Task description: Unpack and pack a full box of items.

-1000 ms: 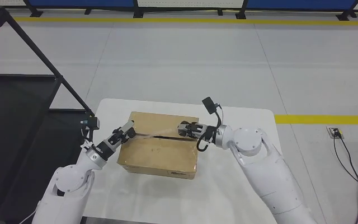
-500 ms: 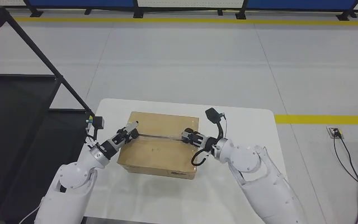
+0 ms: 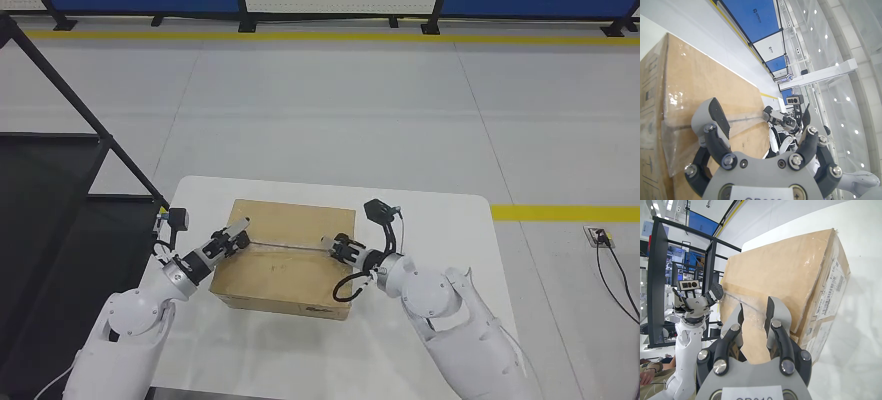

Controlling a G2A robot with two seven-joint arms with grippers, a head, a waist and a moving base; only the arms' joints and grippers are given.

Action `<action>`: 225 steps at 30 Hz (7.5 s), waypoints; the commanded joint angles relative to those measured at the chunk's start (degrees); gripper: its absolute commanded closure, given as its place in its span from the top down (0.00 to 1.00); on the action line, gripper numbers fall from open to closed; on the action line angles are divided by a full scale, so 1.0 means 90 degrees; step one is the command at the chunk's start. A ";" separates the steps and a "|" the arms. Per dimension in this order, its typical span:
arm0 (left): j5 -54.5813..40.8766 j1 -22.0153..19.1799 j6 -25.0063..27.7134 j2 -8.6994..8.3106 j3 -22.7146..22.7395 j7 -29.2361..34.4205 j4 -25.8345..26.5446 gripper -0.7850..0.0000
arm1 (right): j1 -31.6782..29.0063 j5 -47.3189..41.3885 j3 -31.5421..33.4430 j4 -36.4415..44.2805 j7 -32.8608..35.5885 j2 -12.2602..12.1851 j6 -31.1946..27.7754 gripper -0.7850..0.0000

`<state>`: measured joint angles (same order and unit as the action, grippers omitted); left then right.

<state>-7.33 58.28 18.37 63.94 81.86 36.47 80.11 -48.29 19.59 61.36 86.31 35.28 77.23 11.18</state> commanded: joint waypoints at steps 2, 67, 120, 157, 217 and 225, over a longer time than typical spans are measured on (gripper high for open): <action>-0.0015 -0.0001 -0.0003 -0.0003 -0.0003 0.0003 -0.0007 1.00 | 0.0000 0.0026 0.0007 0.0030 -0.0017 0.0001 0.0000 0.38; -0.0228 0.0264 0.0110 -0.0115 0.0561 -0.0453 -0.0092 1.00 | 0.2129 -0.1796 -0.1264 -0.2879 0.1067 0.0665 -0.0162 0.00; -0.0025 -0.0479 -0.0211 0.0187 -0.0649 -0.0779 -0.1095 1.00 | 0.2912 -0.2104 -0.1842 -0.4326 0.1407 0.1404 -0.0905 0.00; -0.0137 -0.0105 -0.0142 0.0084 0.0042 -0.0930 -0.0863 1.00 | 0.1162 -0.0647 0.0363 -0.1694 0.1981 0.0290 0.0517 0.00; -0.0246 -0.0115 -0.0057 0.0000 0.0313 -0.0425 -0.0959 1.00 | -0.0319 -0.0054 0.1616 0.0109 0.2118 -0.0177 0.0871 0.00; -0.0302 -0.0068 -0.0060 -0.0057 0.0529 -0.0241 -0.0863 1.00 | -0.1237 -0.0588 0.2450 0.0935 0.1421 -0.0300 0.0369 0.09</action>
<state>-9.94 57.49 17.96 63.54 86.18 33.95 72.04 -57.85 15.36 82.06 93.50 49.13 74.67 15.26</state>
